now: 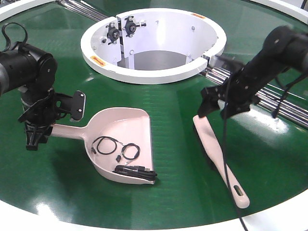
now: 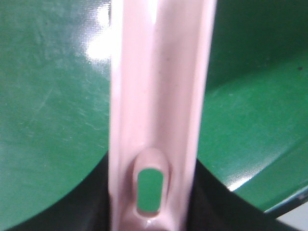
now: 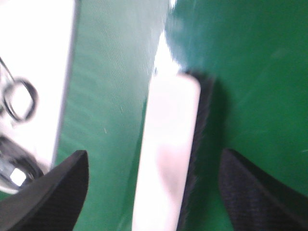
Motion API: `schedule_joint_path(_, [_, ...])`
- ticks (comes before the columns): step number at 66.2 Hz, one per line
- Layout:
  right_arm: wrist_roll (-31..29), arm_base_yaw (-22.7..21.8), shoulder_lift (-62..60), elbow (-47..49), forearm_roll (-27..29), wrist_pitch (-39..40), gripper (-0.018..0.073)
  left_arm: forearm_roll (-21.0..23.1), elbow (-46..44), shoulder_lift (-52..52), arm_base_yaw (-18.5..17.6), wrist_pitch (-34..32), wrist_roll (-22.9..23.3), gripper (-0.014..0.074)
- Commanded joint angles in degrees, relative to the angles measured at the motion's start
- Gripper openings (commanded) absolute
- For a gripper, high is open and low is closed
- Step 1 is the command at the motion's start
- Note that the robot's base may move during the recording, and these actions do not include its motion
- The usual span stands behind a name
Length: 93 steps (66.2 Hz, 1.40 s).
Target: Clean and inspect green conveyor with broom and dustpan
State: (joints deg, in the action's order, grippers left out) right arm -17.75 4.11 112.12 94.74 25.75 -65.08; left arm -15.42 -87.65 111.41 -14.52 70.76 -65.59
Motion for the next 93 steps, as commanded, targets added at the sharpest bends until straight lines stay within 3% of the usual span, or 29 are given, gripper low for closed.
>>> schedule_joint_path(1, [-0.15, -0.33, -10.64, -3.13, -0.43, 9.15, 0.0544, 0.31, -1.69, -2.85, -0.21, 1.36, 0.75, -0.0006])
schedule_joint_path(27, [0.35, -0.33, -52.26, -39.48, -6.60, 36.90, 0.0517, 0.31, -1.69, -2.85, -0.21, 1.42, 0.75, -0.0006])
schedule_joint_path(35, [2.13, -0.33, -68.34, -50.82, -8.44, 45.51, 0.0425, 0.31, -1.69, -2.85, -0.21, 1.42, 0.75, -0.0006])
schedule_joint_path(40, [3.34, -0.33, -76.87, -56.98, -9.46, 48.78, 0.0307, 0.31, -1.69, -2.85, -0.21, 1.42, 0.75, -0.0006])
schedule_joint_path(51, [4.18, -0.33, -94.87, -66.34, -10.24, 48.19, -0.0017, 0.31, -1.69, -2.85, -0.21, 1.42, 0.75, -0.0006])
schedule_joint_path(67, [4.18, -0.38, -111.50, -71.21, -10.99, 41.92, -0.0008, 0.31, -1.69, -2.85, -0.21, 1.42, 0.75, -0.0006])
schedule_joint_path(93, [4.18, -0.38, -111.58, -71.21, -10.88, 38.61, -0.0004, 0.31, -1.69, -2.85, -0.21, 1.42, 0.75, -0.0006])
